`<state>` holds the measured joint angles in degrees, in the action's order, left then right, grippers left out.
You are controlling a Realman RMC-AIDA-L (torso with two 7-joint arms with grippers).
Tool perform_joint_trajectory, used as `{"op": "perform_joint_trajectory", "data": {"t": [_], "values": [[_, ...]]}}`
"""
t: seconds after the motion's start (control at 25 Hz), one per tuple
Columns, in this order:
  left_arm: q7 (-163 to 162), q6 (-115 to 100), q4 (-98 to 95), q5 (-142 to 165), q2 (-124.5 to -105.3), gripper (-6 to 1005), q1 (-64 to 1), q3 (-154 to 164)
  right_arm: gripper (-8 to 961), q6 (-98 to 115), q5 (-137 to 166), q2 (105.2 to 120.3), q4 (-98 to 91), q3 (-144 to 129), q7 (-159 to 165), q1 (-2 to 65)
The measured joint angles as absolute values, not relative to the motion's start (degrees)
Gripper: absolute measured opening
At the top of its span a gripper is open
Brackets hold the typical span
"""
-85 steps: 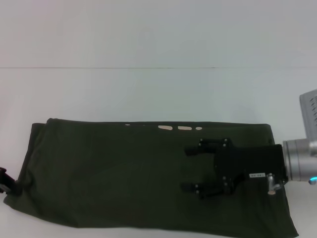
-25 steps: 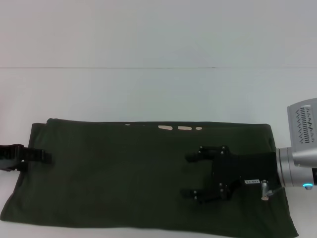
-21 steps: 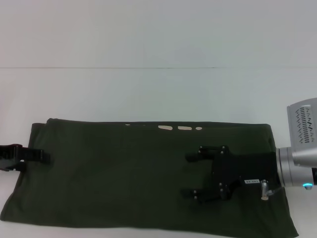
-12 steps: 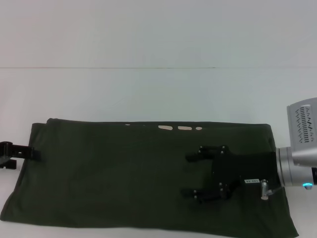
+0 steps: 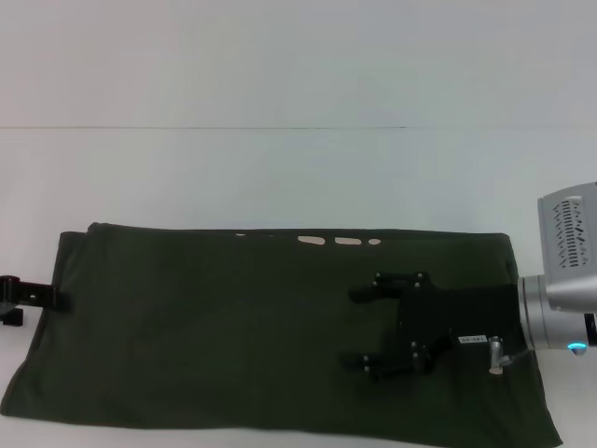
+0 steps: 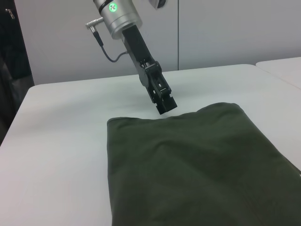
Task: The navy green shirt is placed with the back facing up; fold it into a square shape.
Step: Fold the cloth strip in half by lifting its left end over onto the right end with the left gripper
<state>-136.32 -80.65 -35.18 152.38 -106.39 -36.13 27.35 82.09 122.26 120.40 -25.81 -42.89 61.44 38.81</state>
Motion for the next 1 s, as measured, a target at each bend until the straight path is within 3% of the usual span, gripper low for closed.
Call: {"op": "perform_joint_trajectory", "data": {"t": [1.0], "values": [[-135.83,-78.08,-34.69,152.96,-107.32,909,-35.84,29.4,916,81.26,122.35,120.41,-25.06,-42.89,61.44,38.94]]}}
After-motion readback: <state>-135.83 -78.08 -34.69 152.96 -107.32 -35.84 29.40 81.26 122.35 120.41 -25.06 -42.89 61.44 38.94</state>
